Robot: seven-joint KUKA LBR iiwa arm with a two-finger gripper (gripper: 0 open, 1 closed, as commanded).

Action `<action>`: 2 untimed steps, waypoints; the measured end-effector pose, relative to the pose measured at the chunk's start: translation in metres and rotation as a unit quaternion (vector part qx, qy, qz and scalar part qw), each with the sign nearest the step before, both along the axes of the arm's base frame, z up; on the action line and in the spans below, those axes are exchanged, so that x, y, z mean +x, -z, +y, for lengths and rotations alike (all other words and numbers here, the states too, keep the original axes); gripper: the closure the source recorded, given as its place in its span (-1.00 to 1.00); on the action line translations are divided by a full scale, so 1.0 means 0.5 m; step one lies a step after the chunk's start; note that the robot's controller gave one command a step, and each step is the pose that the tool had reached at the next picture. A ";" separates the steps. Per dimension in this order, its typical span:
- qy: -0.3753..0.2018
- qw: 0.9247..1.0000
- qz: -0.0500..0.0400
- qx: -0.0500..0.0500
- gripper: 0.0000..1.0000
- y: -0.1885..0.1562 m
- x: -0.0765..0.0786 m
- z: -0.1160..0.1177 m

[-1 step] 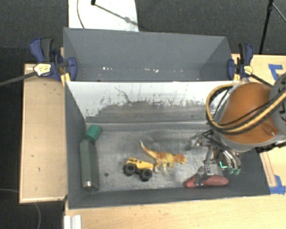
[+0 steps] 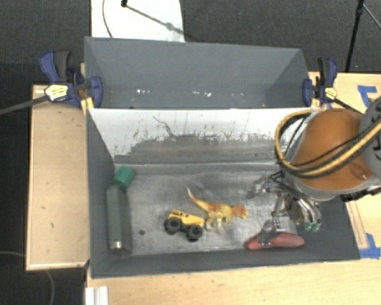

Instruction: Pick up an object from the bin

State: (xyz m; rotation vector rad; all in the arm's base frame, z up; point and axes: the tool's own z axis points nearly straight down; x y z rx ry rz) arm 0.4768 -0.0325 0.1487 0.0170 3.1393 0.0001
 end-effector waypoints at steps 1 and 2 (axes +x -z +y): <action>-0.063 0.998 -0.004 -0.002 -1.00 0.069 0.006 0.072; -0.127 0.992 -0.001 0.000 -1.00 0.067 0.032 0.175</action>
Offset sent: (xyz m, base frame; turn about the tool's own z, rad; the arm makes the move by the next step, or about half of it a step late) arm 0.0147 0.0869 -0.0358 -0.2518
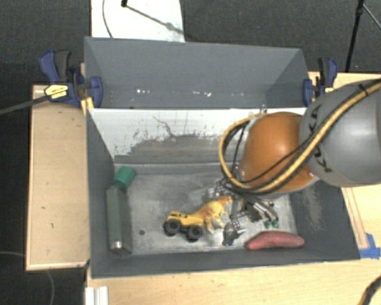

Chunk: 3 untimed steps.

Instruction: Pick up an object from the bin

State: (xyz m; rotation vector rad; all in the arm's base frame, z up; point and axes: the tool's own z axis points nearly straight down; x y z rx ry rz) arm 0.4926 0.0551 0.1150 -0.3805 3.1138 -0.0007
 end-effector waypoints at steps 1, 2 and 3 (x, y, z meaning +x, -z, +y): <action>0.010 1.000 0.001 0.001 -1.00 0.005 0.000 -0.005; 0.048 0.999 0.002 0.000 -1.00 0.083 0.016 0.109; 0.073 0.997 -0.002 0.002 1.00 0.083 -0.009 0.139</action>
Offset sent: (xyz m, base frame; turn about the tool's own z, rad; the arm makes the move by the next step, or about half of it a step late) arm 0.0078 0.0572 -0.0450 0.0969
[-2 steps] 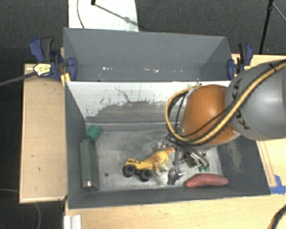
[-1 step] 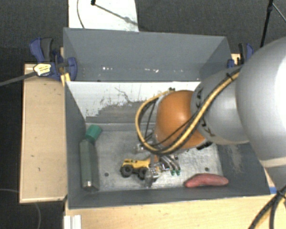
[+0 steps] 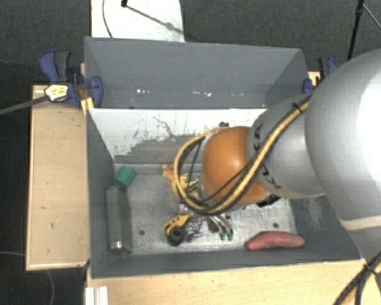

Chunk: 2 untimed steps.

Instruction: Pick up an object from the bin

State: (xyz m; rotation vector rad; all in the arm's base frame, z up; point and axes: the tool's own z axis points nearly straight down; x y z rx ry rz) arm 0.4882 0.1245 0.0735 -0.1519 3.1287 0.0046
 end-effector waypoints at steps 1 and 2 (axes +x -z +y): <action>0.000 1.000 0.000 0.000 1.00 0.000 0.000 0.000; 0.000 1.000 0.003 -0.001 1.00 -0.006 -0.003 -0.001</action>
Offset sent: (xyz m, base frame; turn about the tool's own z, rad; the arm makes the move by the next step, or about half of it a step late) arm 0.0001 0.0001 0.0880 0.0000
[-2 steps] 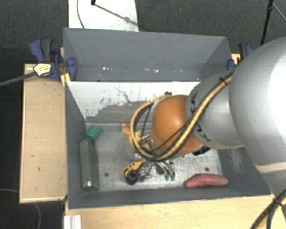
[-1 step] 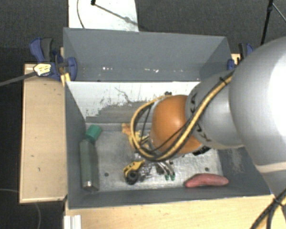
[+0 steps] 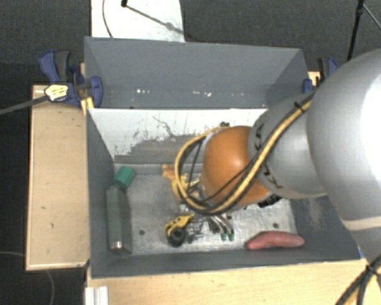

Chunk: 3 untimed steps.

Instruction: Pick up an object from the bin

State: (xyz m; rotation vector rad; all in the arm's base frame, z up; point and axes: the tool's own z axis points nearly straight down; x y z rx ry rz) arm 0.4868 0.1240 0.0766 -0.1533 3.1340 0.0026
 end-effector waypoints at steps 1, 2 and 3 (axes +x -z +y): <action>-0.001 1.000 0.005 -0.001 1.00 -0.039 -0.005 -0.002; -0.001 1.000 0.002 -0.001 1.00 -0.072 -0.001 -0.001; -0.001 1.000 0.000 0.000 1.00 -0.095 0.000 -0.001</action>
Offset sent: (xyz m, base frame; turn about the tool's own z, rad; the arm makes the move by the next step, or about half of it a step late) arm 0.0001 -0.0003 0.0244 0.0000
